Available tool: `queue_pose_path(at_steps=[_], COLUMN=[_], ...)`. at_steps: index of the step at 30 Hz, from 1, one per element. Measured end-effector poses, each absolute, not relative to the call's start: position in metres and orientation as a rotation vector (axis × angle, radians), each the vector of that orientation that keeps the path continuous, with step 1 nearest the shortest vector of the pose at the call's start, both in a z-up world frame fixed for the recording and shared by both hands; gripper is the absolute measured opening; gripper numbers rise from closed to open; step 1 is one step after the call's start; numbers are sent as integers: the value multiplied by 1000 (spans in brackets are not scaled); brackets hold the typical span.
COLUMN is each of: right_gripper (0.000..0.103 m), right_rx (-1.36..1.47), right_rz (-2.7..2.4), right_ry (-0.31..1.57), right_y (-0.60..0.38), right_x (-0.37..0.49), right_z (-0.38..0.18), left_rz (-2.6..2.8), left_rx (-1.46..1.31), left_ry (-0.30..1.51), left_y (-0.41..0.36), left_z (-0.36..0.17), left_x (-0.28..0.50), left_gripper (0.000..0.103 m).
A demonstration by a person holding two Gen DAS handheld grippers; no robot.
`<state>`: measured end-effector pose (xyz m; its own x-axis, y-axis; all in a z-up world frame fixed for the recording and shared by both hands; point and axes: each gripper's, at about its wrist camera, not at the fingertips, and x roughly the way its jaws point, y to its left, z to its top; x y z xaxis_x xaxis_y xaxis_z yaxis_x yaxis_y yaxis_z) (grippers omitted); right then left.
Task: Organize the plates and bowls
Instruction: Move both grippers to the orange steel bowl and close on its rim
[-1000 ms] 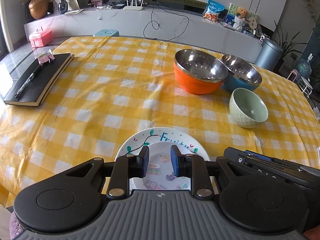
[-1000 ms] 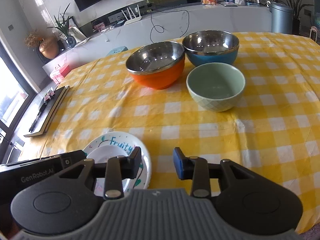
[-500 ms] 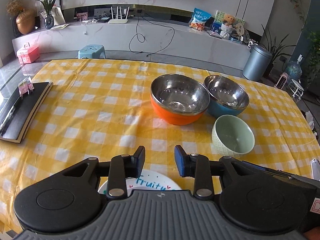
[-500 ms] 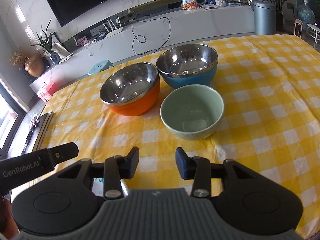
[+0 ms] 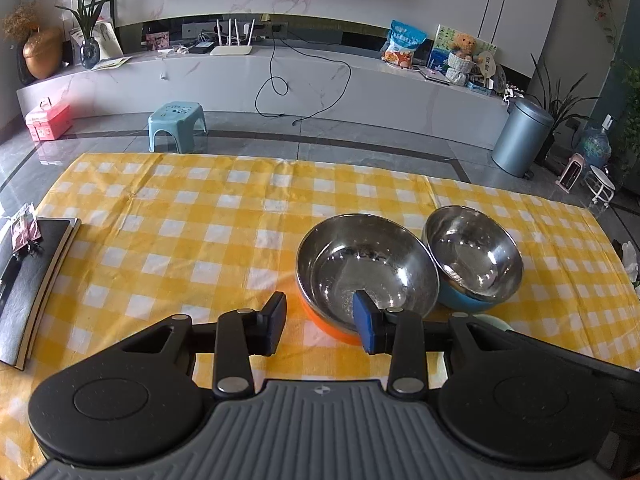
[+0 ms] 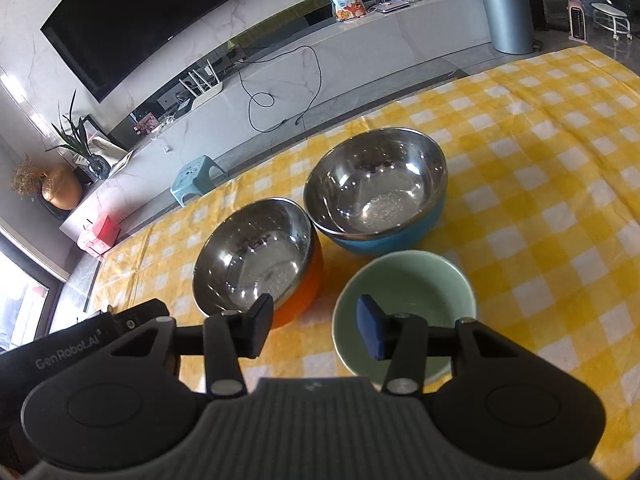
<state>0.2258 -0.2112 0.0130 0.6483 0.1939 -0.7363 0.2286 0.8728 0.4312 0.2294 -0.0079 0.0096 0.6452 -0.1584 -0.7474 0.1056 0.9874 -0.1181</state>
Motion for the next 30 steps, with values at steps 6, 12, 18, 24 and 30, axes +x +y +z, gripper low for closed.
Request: queue_pose_path(at_steps=[6, 12, 18, 24, 30], right_gripper=[40, 31, 24, 13, 12], right_rx=[465, 432, 414, 429, 428], right_rz=[-52, -64, -67, -52, -51], right_ry=[906, 946, 968, 973, 966], right_y=[-201, -194, -190, -189, -187], right_x=[263, 286, 296, 299, 297], right_z=[6, -8, -18, -23, -19], left_rz=[-119, -114, -94, -116, -99], left_rx=[-38, -34, -50, -37, -26], left_ry=[905, 942, 954, 946, 934], left_y=[-11, -13, -9, -13, -15], left_z=[-8, -29, -40, -41, -35], left_x=[262, 279, 288, 288, 282], left_gripper=[43, 43, 24, 8, 8])
